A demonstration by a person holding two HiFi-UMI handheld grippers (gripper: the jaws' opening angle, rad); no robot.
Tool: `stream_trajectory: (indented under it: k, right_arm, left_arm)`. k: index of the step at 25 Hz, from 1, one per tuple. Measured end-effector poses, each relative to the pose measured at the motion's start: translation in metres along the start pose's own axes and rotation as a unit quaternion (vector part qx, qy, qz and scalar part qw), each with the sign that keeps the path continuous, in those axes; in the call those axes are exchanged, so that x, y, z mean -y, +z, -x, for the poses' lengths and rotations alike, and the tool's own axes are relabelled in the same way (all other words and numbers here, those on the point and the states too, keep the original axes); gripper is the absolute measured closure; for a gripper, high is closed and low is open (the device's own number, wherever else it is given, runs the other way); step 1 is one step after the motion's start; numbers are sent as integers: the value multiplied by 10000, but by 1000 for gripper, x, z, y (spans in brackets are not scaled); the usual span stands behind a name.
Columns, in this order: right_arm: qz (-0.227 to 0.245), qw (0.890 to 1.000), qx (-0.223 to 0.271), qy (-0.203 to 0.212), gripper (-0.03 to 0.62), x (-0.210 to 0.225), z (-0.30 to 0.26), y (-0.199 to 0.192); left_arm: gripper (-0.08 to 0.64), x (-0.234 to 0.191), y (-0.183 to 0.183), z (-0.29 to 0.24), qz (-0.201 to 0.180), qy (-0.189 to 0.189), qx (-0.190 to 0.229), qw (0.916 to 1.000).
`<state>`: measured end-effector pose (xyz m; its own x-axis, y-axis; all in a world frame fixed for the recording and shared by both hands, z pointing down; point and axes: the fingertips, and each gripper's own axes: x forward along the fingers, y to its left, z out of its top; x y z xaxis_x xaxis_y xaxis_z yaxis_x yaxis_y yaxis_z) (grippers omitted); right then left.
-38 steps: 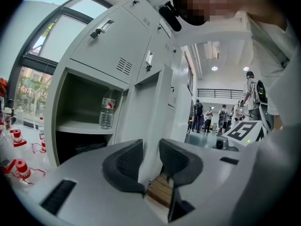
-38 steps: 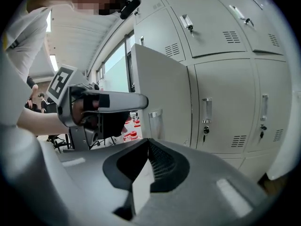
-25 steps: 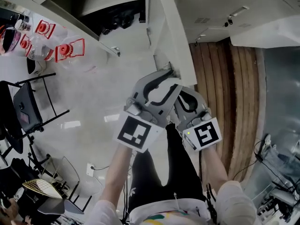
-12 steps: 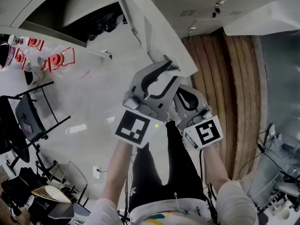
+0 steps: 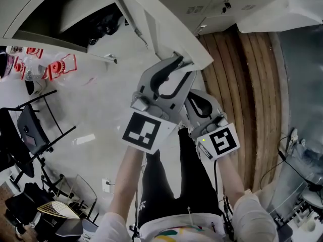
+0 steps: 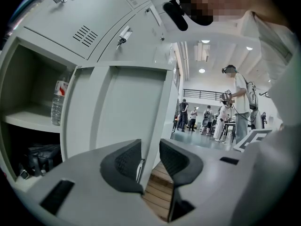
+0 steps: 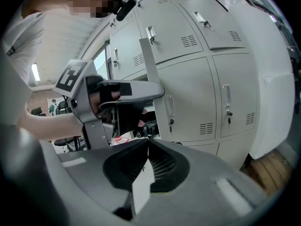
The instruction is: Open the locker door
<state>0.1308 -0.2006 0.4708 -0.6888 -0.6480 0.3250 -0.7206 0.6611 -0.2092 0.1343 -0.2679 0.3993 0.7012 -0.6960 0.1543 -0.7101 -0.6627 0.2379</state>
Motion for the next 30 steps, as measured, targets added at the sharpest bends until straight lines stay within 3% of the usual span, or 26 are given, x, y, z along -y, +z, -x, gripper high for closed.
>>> stream_trajectory:
  k: [15, 30]
  right_arm:
    - [-351, 9992, 116, -157, 589, 11, 11, -5]
    - [-345, 9993, 123, -76, 589, 2, 13, -6]
  left_arm:
    - [436, 0, -1, -20, 131, 44, 56, 9999]
    - [410, 3, 3, -35, 187, 3, 147, 9997]
